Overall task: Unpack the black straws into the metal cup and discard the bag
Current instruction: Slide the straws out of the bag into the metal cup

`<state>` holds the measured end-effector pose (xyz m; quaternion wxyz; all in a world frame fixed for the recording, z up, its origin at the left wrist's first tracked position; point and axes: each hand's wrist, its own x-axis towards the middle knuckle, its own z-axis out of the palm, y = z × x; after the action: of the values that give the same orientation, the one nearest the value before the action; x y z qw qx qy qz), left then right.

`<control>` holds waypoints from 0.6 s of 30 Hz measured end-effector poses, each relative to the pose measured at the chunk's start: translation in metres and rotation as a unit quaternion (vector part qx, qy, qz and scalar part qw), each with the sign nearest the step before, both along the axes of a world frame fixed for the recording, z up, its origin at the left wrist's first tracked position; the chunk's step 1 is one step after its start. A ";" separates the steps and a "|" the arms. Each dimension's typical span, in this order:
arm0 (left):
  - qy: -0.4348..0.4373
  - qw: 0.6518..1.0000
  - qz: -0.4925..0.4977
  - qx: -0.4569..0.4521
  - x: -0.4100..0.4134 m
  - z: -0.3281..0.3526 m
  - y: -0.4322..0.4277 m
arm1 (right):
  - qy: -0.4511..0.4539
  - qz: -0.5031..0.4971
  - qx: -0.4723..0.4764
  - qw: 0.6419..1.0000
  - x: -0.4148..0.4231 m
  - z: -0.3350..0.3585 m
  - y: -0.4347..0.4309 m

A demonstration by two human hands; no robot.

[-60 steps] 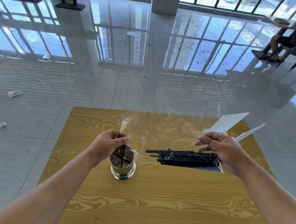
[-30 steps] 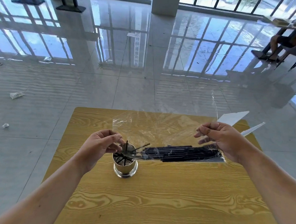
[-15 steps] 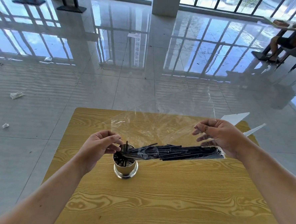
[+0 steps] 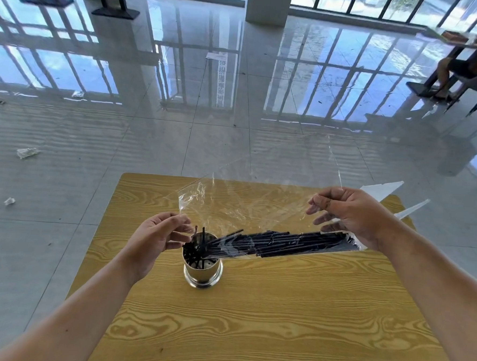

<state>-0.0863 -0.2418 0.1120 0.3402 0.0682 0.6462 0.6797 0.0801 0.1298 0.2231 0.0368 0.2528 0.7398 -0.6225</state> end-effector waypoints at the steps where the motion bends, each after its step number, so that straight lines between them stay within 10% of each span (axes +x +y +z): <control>1: -0.001 1.000 0.002 -0.001 0.000 0.000 0.000 | 0.000 0.003 -0.001 1.000 -0.001 0.001 0.000; 18: 0.016 0.996 0.011 -0.083 -0.004 -0.030 -0.004 | -0.005 0.028 0.034 0.999 -0.011 0.011 0.001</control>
<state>-0.0898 -0.2455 0.0823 0.3268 0.0429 0.7064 0.6264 0.0688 0.1309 0.2343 0.0488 0.2360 0.7672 -0.5944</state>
